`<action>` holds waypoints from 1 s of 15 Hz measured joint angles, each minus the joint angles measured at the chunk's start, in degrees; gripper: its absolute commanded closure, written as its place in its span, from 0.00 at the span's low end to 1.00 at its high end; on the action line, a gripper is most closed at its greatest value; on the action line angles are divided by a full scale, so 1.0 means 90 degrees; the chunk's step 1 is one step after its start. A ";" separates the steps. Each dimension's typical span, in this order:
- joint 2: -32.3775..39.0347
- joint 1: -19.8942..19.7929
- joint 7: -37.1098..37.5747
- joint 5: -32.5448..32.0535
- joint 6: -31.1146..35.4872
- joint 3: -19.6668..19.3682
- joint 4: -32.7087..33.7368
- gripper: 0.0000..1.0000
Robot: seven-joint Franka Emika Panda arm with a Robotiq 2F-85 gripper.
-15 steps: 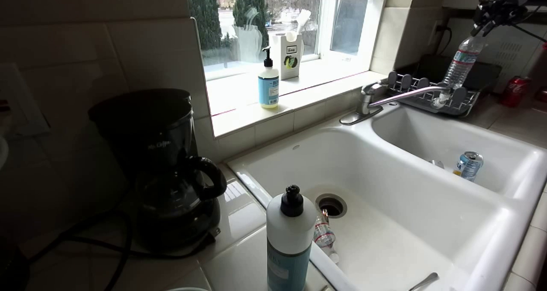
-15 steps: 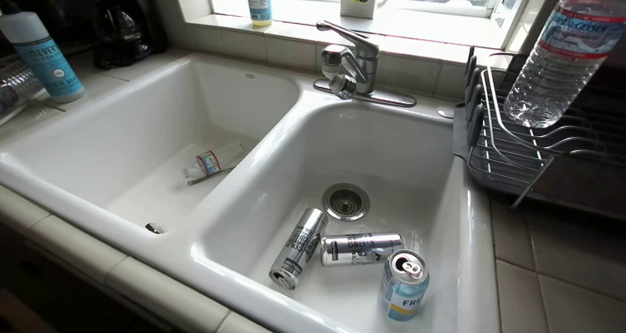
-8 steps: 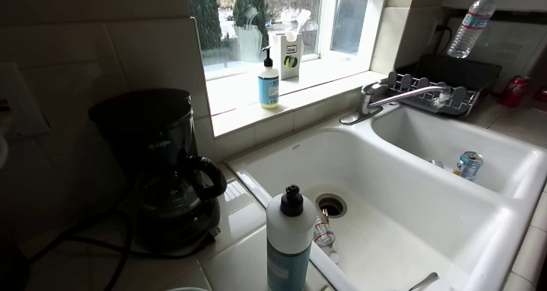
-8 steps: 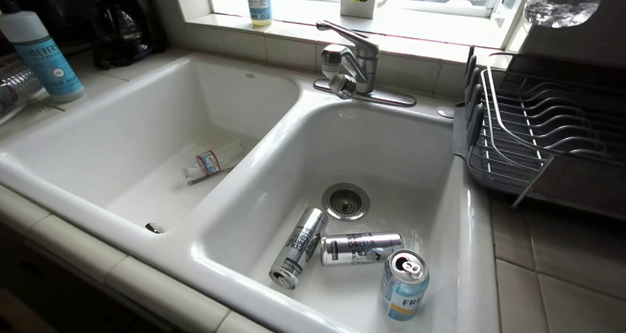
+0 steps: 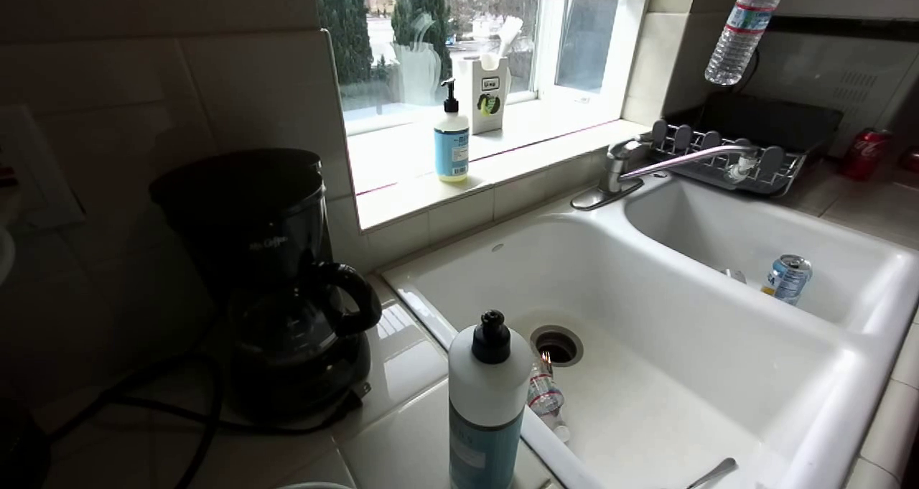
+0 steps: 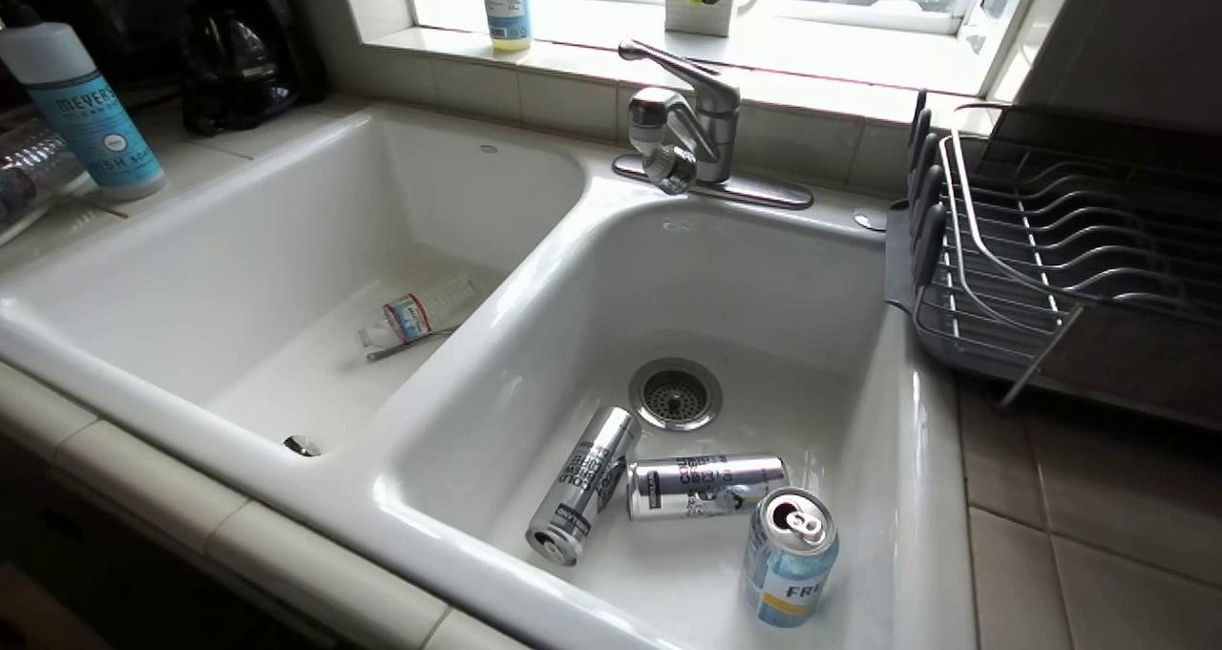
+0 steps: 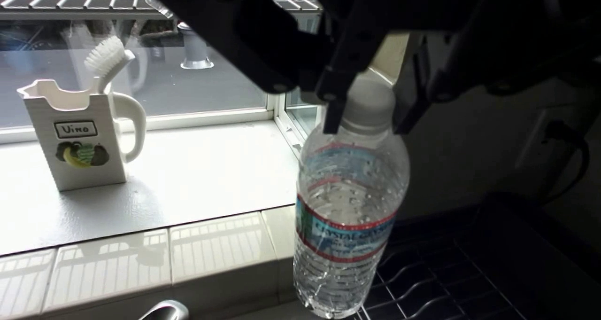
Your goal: Move the bottle from the dishrack to the window sill
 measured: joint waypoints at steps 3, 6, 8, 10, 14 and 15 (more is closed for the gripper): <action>0.0036 -0.0005 -0.0068 0.0014 0.0000 -0.0034 0.0030 0.69; 0.0037 -0.0005 -0.0077 0.0014 -0.0003 -0.0039 0.0042 0.92; 0.0048 0.0001 -0.0078 0.0012 0.0013 -0.0033 0.0043 0.92; 0.0144 0.0070 -0.0111 0.0183 0.0196 0.0012 0.0041 0.92; 0.0650 0.0284 -0.0392 0.0732 0.0660 0.0169 0.0157 0.92; 0.0836 0.0303 -0.0492 0.0822 0.0707 0.0209 0.0262 0.92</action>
